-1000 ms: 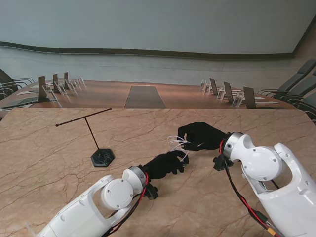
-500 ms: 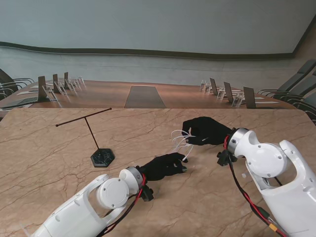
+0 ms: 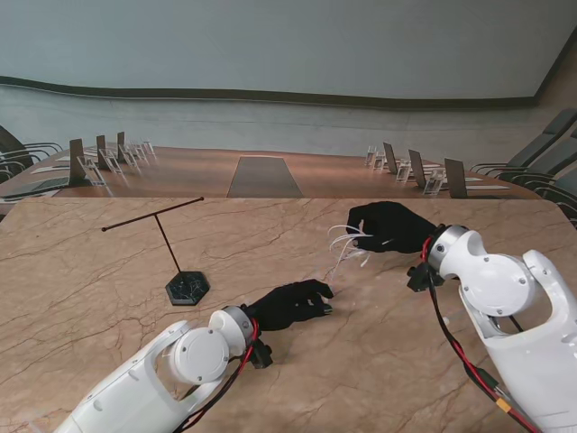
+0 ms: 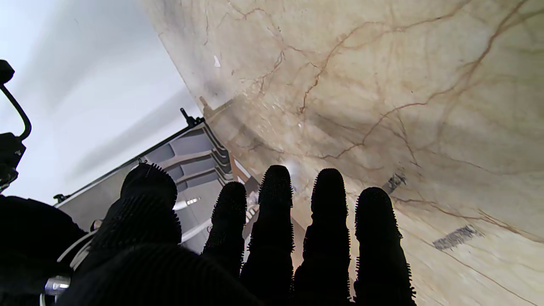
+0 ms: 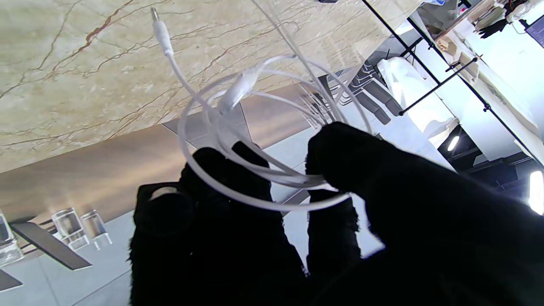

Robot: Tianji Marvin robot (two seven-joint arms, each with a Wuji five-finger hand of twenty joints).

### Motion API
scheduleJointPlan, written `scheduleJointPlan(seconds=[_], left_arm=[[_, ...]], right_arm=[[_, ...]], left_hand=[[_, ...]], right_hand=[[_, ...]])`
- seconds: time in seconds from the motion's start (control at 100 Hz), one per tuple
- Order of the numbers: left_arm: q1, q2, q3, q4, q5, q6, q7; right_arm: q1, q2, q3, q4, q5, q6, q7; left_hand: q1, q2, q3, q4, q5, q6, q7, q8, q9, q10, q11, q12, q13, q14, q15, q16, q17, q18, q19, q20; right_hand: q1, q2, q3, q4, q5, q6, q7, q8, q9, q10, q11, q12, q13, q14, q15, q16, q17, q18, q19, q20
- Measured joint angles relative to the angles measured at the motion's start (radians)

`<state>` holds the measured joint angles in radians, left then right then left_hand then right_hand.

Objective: Take the wired earphone off the rack, coil the cable and place them on the table

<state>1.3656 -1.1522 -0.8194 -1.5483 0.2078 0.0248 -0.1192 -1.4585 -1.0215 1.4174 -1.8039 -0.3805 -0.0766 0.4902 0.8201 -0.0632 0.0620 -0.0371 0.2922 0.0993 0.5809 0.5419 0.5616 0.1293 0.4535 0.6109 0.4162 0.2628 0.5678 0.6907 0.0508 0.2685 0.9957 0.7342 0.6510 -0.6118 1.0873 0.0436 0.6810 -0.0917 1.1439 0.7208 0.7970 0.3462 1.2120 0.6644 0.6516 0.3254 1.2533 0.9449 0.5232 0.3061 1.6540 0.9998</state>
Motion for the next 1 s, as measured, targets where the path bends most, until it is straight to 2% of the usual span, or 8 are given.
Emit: scheduleJointPlan(seconds=[0.35,0.5,1.0], left_arm=[[0.069,0.009,-0.082,-0.03,0.049,-0.033,0.035],[0.095,0.012,-0.111,-0.037,0.083,-0.043,0.055],[0.141,0.017,-0.154,-0.047,0.103,-0.057,0.088]], right_arm=[[-0.009,0.004,-0.025,0.014,-0.04,0.039,0.003],[-0.029,0.008,-0.042,0.01,-0.06,0.053,0.031],[-0.211,0.022,-0.034,-0.114,-0.097,0.127,0.099]], left_hand=[[0.0,0.001,-0.001,0.0,0.023,0.0,0.09,0.061,0.052,0.0,0.03,0.036,0.028,0.003,0.06,0.027,0.019,0.0,0.073,0.035],[0.001,0.004,-0.012,0.0,0.023,0.0,0.092,0.073,0.057,0.0,0.039,0.044,0.029,0.004,0.063,0.037,0.02,0.0,0.089,0.046],[0.005,0.023,-0.027,0.0,0.046,-0.001,0.104,0.074,0.1,0.0,0.041,0.049,0.055,0.022,0.088,0.039,0.034,0.0,0.115,0.059]], right_hand=[[0.0,0.0,0.0,0.0,0.0,0.001,0.0,0.006,0.0,0.0,0.0,0.0,0.0,0.0,0.0,0.0,0.0,0.0,0.0,0.0],[0.0,0.0,0.002,0.001,0.0,0.003,0.0,0.007,0.0,0.0,0.0,0.0,0.0,0.0,0.0,0.0,0.0,0.0,0.0,0.0],[0.0,-0.003,0.025,0.001,0.009,0.034,0.0,0.007,0.026,0.015,0.0,-0.001,0.029,0.023,0.002,0.0,0.028,0.04,0.013,0.0]])
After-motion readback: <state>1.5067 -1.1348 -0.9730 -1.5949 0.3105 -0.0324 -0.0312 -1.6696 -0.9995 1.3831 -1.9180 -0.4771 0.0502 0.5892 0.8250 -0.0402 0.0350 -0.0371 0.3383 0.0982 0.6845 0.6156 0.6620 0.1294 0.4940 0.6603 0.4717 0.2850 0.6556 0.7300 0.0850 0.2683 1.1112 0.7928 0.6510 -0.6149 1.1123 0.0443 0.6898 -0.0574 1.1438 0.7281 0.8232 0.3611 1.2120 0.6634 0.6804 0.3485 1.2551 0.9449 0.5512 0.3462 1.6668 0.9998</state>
